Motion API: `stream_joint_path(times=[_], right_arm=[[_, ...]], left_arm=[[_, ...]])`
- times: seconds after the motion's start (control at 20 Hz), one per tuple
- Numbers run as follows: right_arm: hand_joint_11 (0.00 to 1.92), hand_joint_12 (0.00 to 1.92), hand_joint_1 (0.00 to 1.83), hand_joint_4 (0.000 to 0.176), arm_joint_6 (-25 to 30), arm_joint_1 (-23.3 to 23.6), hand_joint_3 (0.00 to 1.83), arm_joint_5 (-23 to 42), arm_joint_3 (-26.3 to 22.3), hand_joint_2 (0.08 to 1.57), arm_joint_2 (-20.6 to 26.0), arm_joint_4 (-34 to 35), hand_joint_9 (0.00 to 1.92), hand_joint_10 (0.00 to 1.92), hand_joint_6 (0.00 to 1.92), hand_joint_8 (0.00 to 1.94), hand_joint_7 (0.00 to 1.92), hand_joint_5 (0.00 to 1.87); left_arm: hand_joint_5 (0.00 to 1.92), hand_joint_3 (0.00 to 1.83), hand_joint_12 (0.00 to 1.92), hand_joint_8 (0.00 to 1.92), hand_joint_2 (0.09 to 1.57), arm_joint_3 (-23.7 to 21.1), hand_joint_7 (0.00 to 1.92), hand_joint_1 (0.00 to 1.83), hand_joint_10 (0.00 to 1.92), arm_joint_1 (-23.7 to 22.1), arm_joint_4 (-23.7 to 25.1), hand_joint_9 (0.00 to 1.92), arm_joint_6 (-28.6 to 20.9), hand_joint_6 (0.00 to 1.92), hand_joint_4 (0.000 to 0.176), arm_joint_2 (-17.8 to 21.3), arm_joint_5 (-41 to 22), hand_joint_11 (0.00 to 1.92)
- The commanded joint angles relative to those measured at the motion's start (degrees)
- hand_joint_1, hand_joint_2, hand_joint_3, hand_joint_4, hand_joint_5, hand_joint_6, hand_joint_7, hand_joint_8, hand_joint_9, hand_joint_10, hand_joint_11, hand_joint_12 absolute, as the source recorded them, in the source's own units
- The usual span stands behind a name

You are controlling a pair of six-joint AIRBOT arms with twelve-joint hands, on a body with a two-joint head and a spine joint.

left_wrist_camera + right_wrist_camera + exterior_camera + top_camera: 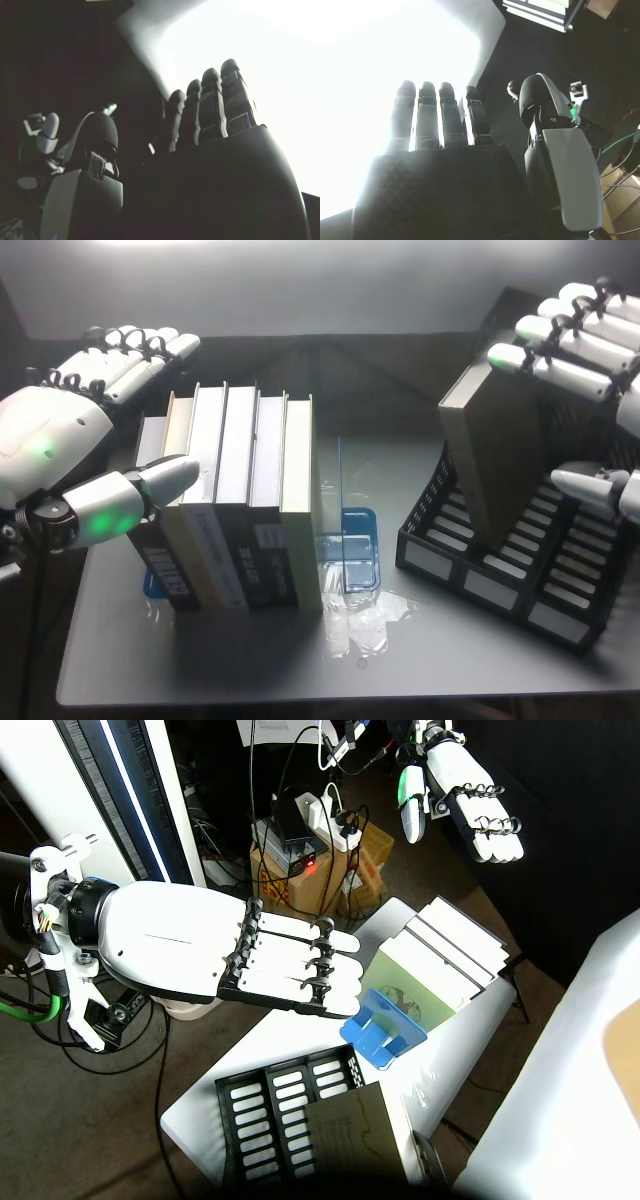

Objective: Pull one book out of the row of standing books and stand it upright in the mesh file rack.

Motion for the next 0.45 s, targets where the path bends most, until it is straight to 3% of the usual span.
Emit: stream_joint_path(times=[0.0, 0.05, 0.1, 0.15, 0.2, 0.25, 0.3, 0.35, 0.4], right_arm=[[0.0, 0.0, 0.27, 0.07, 0.2, 0.2, 0.0, -7.5, 0.0, 1.36, 0.3, -1.2, 0.0, 0.0, 0.0, 0.0, 0.0, 0.0], [0.0, 0.0, 0.27, 0.079, 0.2, -0.2, 0.0, -7.7, 0.0, 1.35, 0.2, -0.8, 0.0, 0.0, 0.0, 0.0, 0.0, 0.0], [0.0, 0.0, 0.27, 0.066, 0.3, -0.4, 0.0, -7.8, 0.0, 1.36, 0.2, -0.6, 0.0, 0.0, 0.0, 0.0, 0.0, 0.0], [0.0, 0.0, 0.26, 0.071, 0.3, -0.8, 0.0, -8.0, 0.1, 1.35, 0.0, -0.4, 0.0, 0.0, 0.0, 0.0, 0.0, 0.0], [0.0, 0.0, 0.26, 0.071, 0.3, -1.0, 0.0, -8.1, 0.1, 1.35, -0.1, -0.2, 0.0, 0.0, 0.0, 0.0, 0.0, 0.0], [0.0, 0.0, 0.29, 0.06, 0.3, -1.2, 0.0, -8.1, 0.1, 1.35, -0.2, 0.3, 0.0, 0.0, 0.0, 0.0, 0.0, 0.0], [0.0, 0.0, 0.29, 0.065, 0.6, -1.4, 0.0, -8.3, 0.2, 1.35, -0.4, 0.7, 0.0, 0.0, 0.0, 0.0, 0.0, 0.0], [0.0, 0.0, 0.31, 0.066, 0.8, -1.6, 0.0, -8.6, 0.2, 1.36, -0.5, 0.7, 0.0, 0.0, 0.0, 0.0, 0.0, 0.0], [0.0, 0.0, 0.29, 0.064, 0.9, -1.6, 0.0, -8.8, 0.2, 1.36, -0.7, 0.7, 0.0, 0.0, 0.0, 0.0, 0.0, 0.0]], left_arm=[[0.0, 0.0, 0.0, 0.0, 1.41, -0.1, 0.0, 0.14, 0.0, -0.4, -0.2, 0.0, -0.1, 0.0, 0.026, 0.4, -6.8, 0.0], [0.0, 0.0, 0.0, 0.0, 1.41, -0.1, 0.0, 0.14, 0.0, -0.5, -0.2, 0.0, -0.1, 0.0, 0.028, 0.2, -6.5, 0.0], [0.0, 0.0, 0.0, 0.0, 1.41, 0.0, 0.0, 0.15, 0.0, -0.5, -0.1, 0.0, -0.1, 0.0, 0.019, 0.0, -6.1, 0.0], [0.0, 0.0, 0.0, 0.0, 1.4, 0.0, 0.0, 0.11, 0.0, -0.5, -0.1, 0.0, -0.1, 0.0, 0.004, -0.1, -5.9, 0.0], [0.0, 0.0, 0.0, 0.0, 1.4, -0.1, 0.0, 0.11, 0.0, -0.5, -0.1, 0.0, -0.1, 0.0, 0.004, -0.2, -6.0, 0.0], [0.0, 0.0, 0.0, 0.0, 1.39, -0.1, 0.0, 0.11, 0.0, -0.5, -0.1, 0.0, -0.1, 0.0, 0.018, -0.3, -6.2, 0.0], [0.0, 0.0, 0.0, 0.0, 1.39, -0.1, 0.0, 0.09, 0.0, -0.5, -0.2, 0.0, -0.1, 0.0, 0.023, -0.3, -6.5, 0.0], [0.0, 0.0, 0.0, 0.0, 1.38, -0.2, 0.0, 0.1, 0.0, -0.6, -0.4, 0.0, -0.1, 0.0, 0.044, -0.4, -6.8, 0.0], [0.0, 0.0, 0.0, 0.0, 1.38, -0.2, 0.0, 0.14, 0.0, -0.6, -0.5, 0.0, -0.1, 0.0, 0.04, -0.6, -7.0, 0.0]])
